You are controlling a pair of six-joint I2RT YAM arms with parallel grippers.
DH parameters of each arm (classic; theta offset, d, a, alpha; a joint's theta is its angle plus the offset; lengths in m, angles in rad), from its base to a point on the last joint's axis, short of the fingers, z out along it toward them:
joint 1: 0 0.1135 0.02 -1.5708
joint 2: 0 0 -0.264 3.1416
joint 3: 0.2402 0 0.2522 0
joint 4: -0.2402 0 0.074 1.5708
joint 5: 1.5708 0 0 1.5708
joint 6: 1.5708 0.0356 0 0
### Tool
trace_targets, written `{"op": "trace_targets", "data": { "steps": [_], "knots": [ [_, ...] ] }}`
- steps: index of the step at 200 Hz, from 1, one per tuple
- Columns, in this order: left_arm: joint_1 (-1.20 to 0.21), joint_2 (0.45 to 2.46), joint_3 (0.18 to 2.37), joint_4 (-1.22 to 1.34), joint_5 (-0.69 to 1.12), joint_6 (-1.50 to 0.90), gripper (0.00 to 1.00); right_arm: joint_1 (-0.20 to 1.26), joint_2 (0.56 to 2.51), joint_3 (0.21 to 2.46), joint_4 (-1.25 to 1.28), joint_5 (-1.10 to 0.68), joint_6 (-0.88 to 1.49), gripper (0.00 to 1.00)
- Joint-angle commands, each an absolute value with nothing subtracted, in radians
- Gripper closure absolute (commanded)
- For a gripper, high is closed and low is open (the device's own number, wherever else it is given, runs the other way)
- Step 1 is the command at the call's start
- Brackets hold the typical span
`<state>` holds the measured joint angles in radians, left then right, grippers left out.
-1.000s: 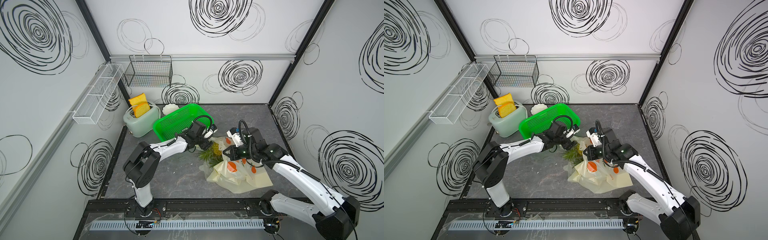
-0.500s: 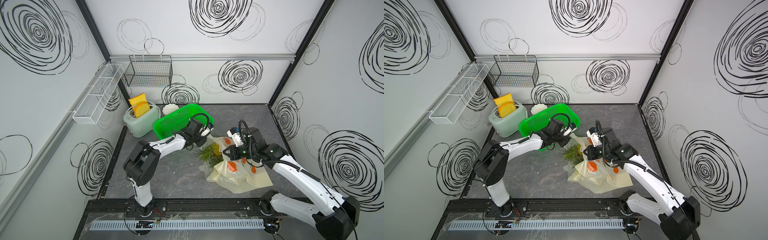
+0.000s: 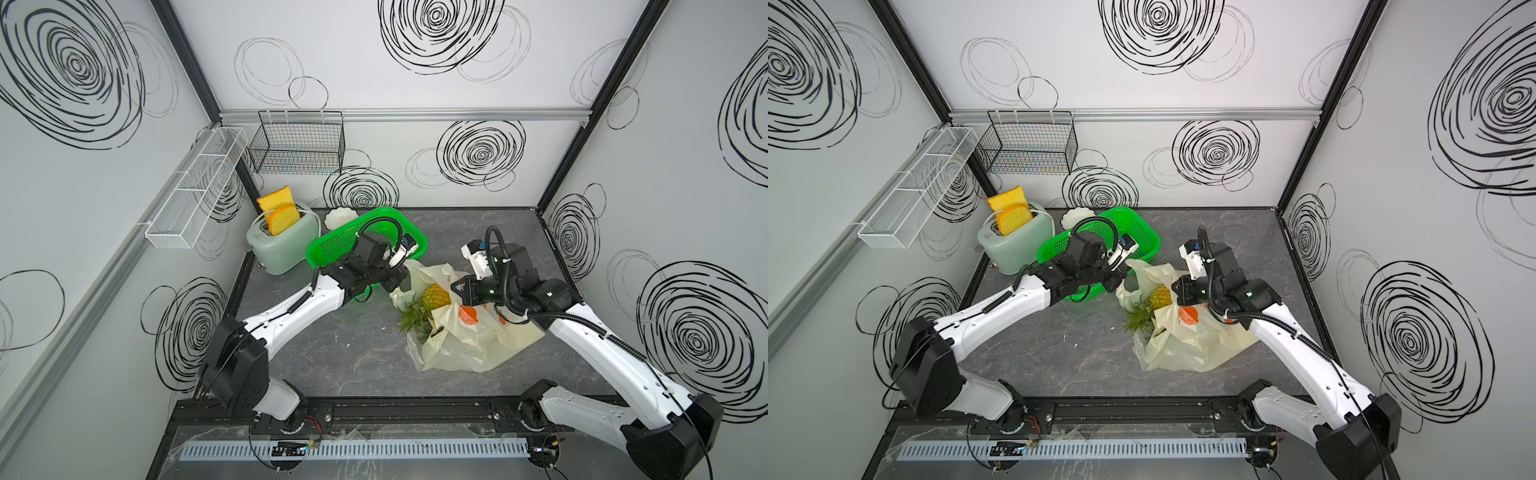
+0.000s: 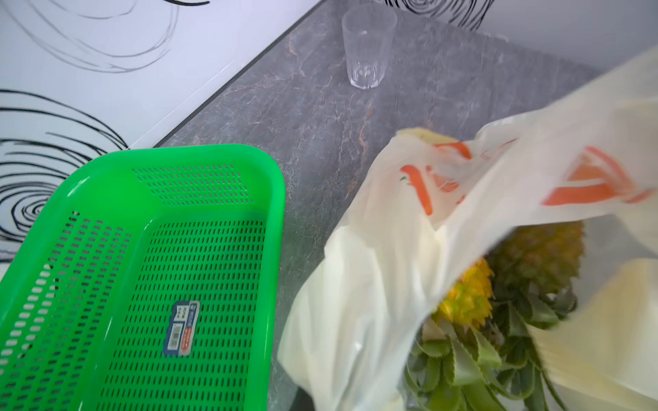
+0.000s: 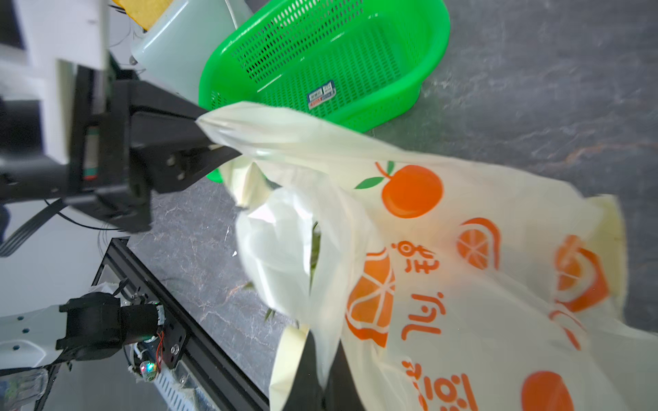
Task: Place the pineapple into a plastic bag & tie a knot
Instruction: Adjust the plastic bag at the center of the board.
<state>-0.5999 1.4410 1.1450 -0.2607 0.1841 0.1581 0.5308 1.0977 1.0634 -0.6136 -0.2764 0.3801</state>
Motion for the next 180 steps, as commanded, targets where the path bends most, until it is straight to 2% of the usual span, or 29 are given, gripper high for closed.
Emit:
{"op": "trace_targets", "data": {
  "steps": [1, 69, 81, 101, 126, 146, 180],
  "knots": [
    [-0.589, 1.364, 1.141, -0.334, 0.192, -0.054, 1.00, 0.497, 1.152, 1.130, -0.593, -0.252, 0.301, 1.00],
    [-0.638, 1.185, 0.992, -0.368, 0.196, -0.410, 1.00, 0.439, 1.237, 1.129, -0.602, -0.250, 0.238, 1.00],
    [-0.645, 1.166, 0.963, -0.364, 0.192, -0.467, 1.00, 0.440, 1.223, 1.123, -0.638, -0.240, 0.242, 0.87],
    [-0.646, 1.140, 0.919, -0.340, 0.189, -0.507, 1.00, 0.449, 1.191, 1.144, -0.722, -0.234, 0.261, 0.53],
    [-0.633, 1.132, 0.906, -0.316, 0.191, -0.521, 1.00, 0.522, 1.128, 1.218, -0.837, -0.135, 0.314, 0.30],
    [-0.618, 1.141, 0.915, -0.317, 0.205, -0.525, 1.00, 0.654, 1.087, 1.296, -0.931, 0.026, 0.384, 0.23],
    [-0.614, 1.149, 0.913, -0.316, 0.218, -0.523, 1.00, 0.965, 1.100, 1.365, -1.027, 0.168, 0.522, 0.25]
  ]
}}
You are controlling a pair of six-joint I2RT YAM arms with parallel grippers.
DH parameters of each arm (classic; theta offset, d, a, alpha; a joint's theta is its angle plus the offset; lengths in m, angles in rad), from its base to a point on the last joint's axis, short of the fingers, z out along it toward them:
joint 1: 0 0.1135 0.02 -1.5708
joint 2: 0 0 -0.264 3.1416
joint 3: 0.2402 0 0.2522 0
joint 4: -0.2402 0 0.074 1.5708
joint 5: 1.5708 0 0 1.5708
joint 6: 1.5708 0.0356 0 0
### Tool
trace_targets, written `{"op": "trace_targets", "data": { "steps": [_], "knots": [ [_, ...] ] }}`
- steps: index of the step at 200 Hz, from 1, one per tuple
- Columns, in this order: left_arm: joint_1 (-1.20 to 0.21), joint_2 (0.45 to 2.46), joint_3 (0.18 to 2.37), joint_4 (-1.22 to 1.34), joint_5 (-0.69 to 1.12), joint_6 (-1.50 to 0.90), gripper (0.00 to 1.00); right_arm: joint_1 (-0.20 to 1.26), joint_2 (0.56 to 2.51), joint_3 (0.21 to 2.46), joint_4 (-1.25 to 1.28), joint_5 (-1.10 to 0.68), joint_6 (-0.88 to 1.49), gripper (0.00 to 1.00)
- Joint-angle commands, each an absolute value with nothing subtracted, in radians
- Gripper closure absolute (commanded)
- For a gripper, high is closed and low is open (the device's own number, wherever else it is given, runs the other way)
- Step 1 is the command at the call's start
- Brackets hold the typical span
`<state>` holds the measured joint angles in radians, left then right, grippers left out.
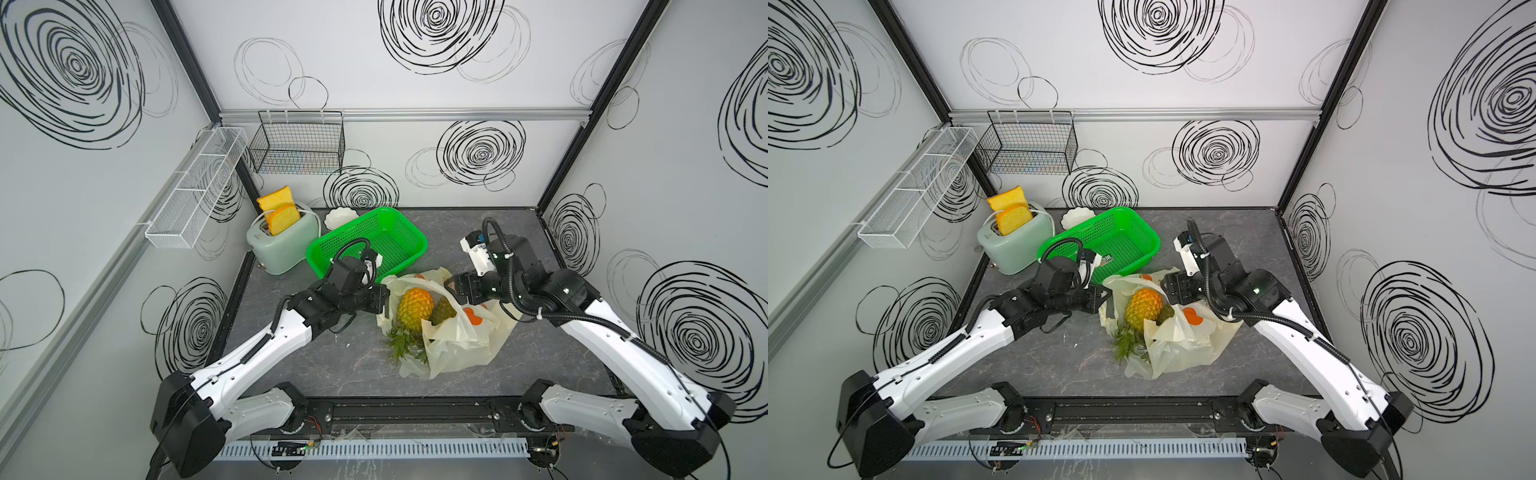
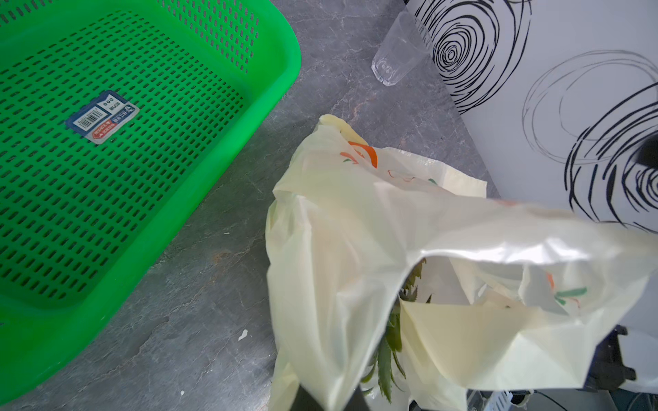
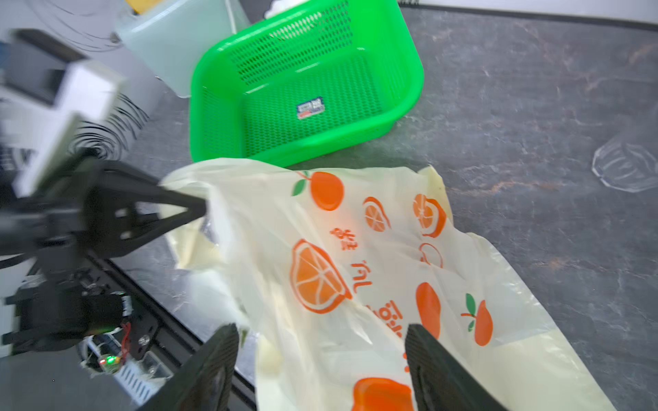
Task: Place the pineapple into a plastic bag & tie a knot
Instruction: Adjust the plastic bag at the center of the board.
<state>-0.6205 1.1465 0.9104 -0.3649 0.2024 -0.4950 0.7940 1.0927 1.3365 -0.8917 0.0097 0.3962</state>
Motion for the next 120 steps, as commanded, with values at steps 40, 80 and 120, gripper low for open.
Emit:
{"op": "trace_targets", "data": {
  "steps": [40, 80, 120],
  "knots": [
    [-0.612, 1.152, 0.907, -0.311, 0.229, -0.527, 1.00, 1.302, 1.191, 1.311, -0.964, 0.195, 0.597, 0.30],
    [-0.611, 1.151, 0.894, -0.302, 0.233, -0.523, 1.00, 1.448, 1.319, 1.250, -0.995, 0.269, 0.509, 0.29],
    [-0.609, 1.154, 0.891, -0.305, 0.235, -0.519, 1.00, 1.419, 1.387, 1.157, -1.085, 0.382, 0.499, 0.22]
  ]
}}
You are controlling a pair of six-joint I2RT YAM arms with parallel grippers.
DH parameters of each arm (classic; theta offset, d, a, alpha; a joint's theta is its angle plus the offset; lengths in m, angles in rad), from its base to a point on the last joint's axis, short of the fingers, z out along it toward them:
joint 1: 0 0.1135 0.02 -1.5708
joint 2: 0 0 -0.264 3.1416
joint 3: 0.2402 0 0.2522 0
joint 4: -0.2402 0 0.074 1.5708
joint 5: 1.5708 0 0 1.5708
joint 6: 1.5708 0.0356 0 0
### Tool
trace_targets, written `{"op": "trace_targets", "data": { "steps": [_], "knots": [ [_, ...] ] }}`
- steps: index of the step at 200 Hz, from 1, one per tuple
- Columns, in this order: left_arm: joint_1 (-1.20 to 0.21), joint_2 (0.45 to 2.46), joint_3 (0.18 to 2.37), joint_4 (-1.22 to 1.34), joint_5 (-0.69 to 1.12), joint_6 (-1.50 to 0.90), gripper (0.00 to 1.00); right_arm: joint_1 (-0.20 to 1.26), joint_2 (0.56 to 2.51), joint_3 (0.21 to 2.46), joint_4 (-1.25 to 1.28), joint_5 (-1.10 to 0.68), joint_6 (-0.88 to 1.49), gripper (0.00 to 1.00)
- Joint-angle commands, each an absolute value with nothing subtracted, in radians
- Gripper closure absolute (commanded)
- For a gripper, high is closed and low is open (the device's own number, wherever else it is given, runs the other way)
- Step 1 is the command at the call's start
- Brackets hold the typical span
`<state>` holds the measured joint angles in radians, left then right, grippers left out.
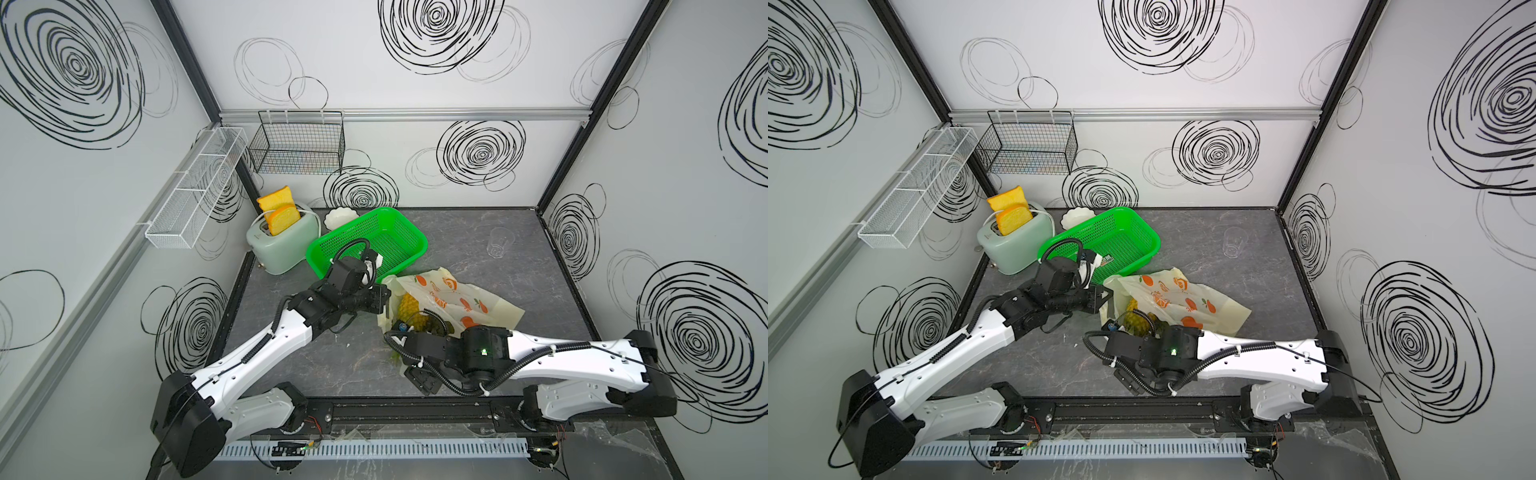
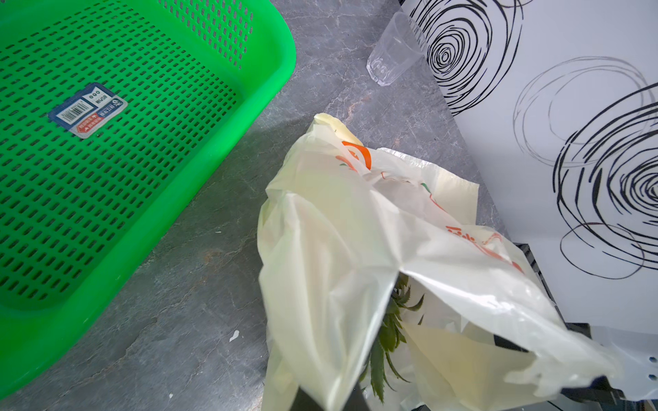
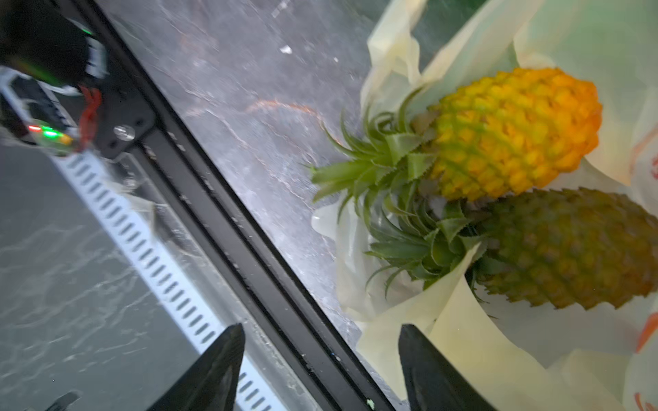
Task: Place the pineapple into a plastic bag & tie a knot
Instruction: Adjust the plastic bag at the center of the board.
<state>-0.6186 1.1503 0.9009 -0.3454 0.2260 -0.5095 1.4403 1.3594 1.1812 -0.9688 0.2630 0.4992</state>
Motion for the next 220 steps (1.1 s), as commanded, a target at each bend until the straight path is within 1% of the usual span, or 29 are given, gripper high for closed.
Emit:
{"op": "trace_targets", "data": {
  "steps": [1, 20, 34, 72, 92, 110, 131, 148, 187, 220],
  "knots": [
    [-0.610, 1.153, 0.890, -0.306, 0.235, -0.519, 1.00, 1.418, 1.389, 1.156, -1.088, 0.384, 0.501, 0.22],
    [-0.609, 1.149, 0.888, -0.304, 0.230, -0.521, 1.00, 1.390, 1.424, 1.149, -1.112, 0.424, 0.512, 0.20],
    [-0.609, 1.148, 0.886, -0.302, 0.230, -0.523, 1.00, 1.371, 1.445, 1.143, -1.109, 0.439, 0.522, 0.21],
    [-0.611, 1.149, 0.887, -0.302, 0.226, -0.525, 1.00, 1.339, 1.512, 1.157, -1.114, 0.472, 0.549, 0.31],
    [-0.611, 1.148, 0.887, -0.301, 0.223, -0.525, 1.00, 1.330, 1.532, 1.156, -1.120, 0.472, 0.554, 0.40],
    [-0.611, 1.148, 0.888, -0.302, 0.222, -0.525, 1.00, 1.330, 1.536, 1.152, -1.121, 0.476, 0.555, 0.54],
    [-0.610, 1.149, 0.891, -0.305, 0.219, -0.522, 1.00, 1.329, 1.523, 1.152, -1.118, 0.475, 0.559, 0.82],
    [-0.611, 1.147, 0.891, -0.308, 0.215, -0.522, 1.00, 1.330, 1.505, 1.175, -1.137, 0.484, 0.573, 1.00],
    [-0.602, 1.131, 0.916, -0.334, 0.201, -0.557, 1.00, 1.327, 1.401, 1.291, -1.166, 0.532, 0.584, 1.00],
    [-0.585, 1.146, 1.018, -0.417, 0.202, -0.606, 1.00, 1.306, 1.278, 1.435, -1.144, 0.572, 0.584, 1.00]
  ]
}}
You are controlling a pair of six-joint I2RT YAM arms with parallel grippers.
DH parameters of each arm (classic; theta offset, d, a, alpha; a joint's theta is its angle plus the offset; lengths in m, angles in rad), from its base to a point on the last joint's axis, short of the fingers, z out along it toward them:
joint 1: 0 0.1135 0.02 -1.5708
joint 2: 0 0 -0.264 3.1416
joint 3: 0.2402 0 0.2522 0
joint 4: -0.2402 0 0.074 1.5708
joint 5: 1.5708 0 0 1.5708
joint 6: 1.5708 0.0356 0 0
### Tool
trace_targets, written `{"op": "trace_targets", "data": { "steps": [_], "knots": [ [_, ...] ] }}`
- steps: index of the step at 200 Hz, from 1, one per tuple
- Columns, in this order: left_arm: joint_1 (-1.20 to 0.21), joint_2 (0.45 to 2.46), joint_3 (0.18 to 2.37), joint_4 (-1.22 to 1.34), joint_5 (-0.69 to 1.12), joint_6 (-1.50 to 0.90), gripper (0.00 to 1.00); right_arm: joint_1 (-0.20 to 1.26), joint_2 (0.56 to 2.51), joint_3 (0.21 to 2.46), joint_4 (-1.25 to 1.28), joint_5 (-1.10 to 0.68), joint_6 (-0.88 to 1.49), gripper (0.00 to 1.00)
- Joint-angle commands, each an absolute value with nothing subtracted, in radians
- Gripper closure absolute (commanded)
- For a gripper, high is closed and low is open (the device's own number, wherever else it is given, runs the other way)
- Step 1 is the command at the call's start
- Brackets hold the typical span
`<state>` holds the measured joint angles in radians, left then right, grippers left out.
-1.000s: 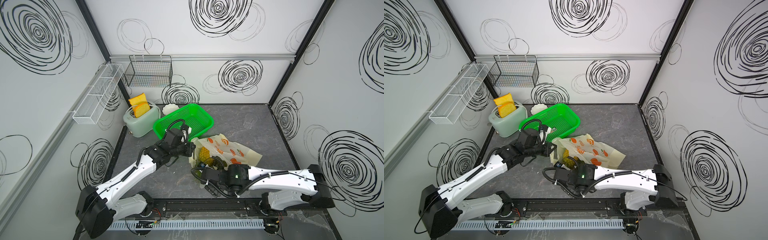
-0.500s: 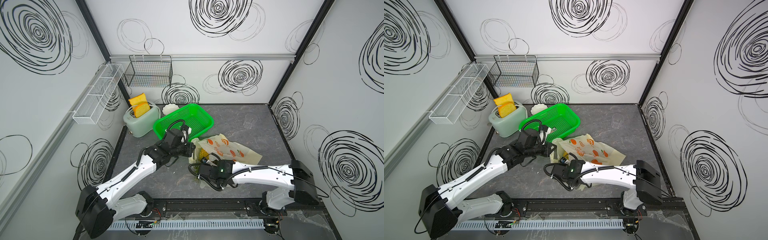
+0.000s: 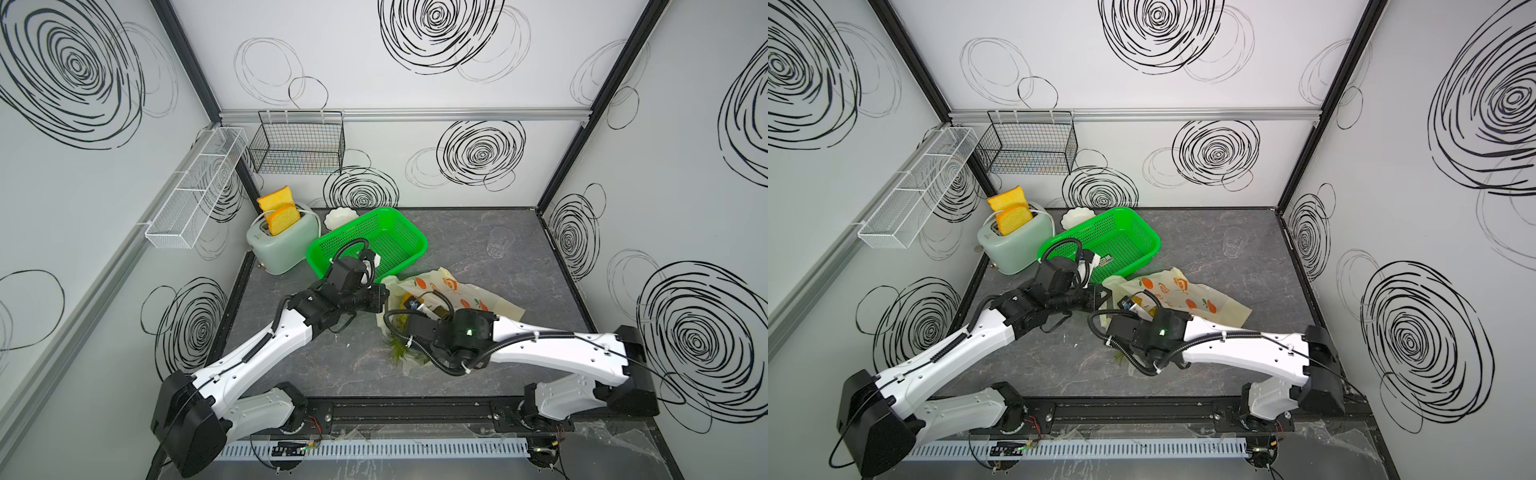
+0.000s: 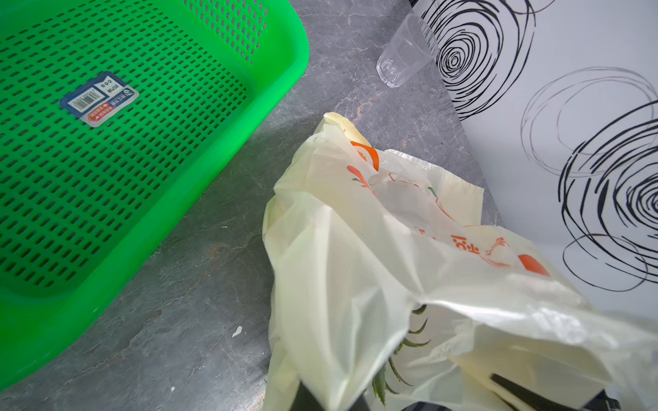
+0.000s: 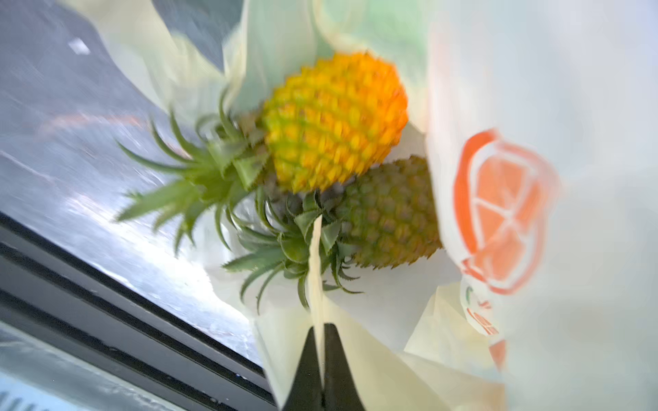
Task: Place the pineapple into a plastic bag & tie a knot
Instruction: Adjust the plastic bag at the center of the board.
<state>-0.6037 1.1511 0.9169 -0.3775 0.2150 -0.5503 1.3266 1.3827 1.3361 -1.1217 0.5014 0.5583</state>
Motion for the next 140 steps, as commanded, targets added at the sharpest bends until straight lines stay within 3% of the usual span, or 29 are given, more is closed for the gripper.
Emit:
{"op": "trace_targets", "data": {
  "steps": [1, 50, 88, 110, 140],
  "knots": [
    [-0.585, 1.148, 1.021, -0.420, 0.203, -0.608, 1.00, 1.305, 1.274, 1.439, -1.141, 0.572, 0.581, 1.00],
    [-0.548, 1.165, 1.219, -0.509, 0.250, -0.660, 1.00, 1.171, 1.030, 1.513, -0.848, 0.548, 0.383, 1.00],
    [-0.513, 1.248, 1.446, -0.504, 0.524, -0.754, 1.00, 1.054, 0.943, 1.515, -0.546, 0.559, 0.167, 1.00],
    [-0.505, 1.271, 1.503, -0.364, 0.688, -0.923, 1.00, 0.979, 0.990, 1.541, -0.555, 0.566, 0.131, 1.00],
    [-0.498, 1.235, 1.520, -0.235, 0.674, -1.058, 1.00, 0.781, 1.028, 1.485, -0.607, 0.389, 0.204, 1.00]
  ]
}}
